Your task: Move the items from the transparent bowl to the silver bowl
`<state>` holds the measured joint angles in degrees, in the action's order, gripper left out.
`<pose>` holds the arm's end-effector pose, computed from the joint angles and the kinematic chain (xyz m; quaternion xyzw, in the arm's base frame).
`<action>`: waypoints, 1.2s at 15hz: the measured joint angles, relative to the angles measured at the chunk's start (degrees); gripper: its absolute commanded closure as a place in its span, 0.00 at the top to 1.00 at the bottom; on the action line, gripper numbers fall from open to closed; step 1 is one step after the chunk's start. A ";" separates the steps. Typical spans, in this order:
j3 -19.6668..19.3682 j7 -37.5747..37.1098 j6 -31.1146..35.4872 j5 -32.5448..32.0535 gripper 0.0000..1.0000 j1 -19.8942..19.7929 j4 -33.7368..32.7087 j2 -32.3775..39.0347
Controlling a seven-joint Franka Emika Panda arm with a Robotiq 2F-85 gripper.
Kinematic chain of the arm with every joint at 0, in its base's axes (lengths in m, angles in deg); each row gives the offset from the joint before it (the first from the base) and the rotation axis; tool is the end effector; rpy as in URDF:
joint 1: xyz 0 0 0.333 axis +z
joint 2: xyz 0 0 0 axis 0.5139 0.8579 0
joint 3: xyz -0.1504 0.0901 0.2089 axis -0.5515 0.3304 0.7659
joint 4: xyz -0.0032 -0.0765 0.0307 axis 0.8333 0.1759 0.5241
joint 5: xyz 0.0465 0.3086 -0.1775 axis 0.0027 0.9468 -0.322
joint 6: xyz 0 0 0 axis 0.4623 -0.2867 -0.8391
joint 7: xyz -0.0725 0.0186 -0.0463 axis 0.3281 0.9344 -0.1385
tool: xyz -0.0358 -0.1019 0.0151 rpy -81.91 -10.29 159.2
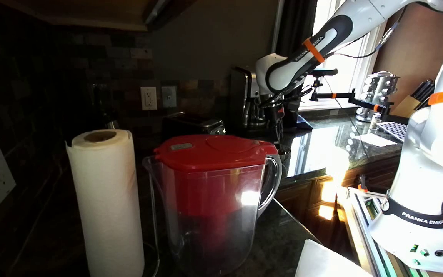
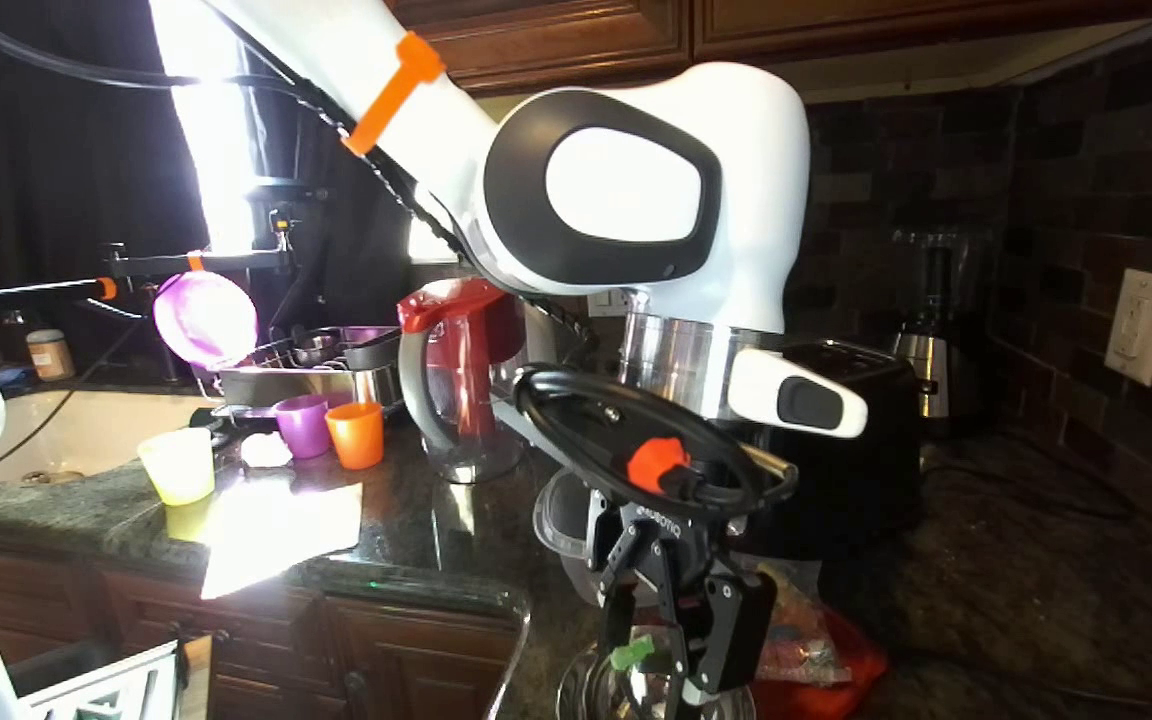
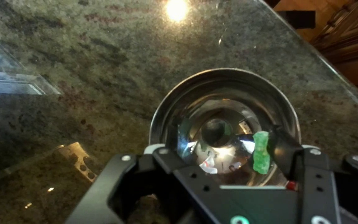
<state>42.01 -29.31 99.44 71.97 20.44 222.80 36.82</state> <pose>0.4023 -0.1819 0.3048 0.9910 -0.0217 -0.1259 0.0402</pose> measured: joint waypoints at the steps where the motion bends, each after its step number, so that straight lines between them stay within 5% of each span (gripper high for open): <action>1: 0.00 -0.04 -0.04 -0.18 0.58 0.00 0.00 0.03; 3: 0.00 -0.19 -0.15 -0.44 0.50 0.00 0.01 0.13; 11: 0.39 -0.43 -0.38 -0.74 0.59 0.06 0.27 -0.41; 18: 4.56 -0.35 -0.38 -1.51 0.53 2.61 1.56 -6.96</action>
<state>46.58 -29.66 99.06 70.46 23.05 224.36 29.86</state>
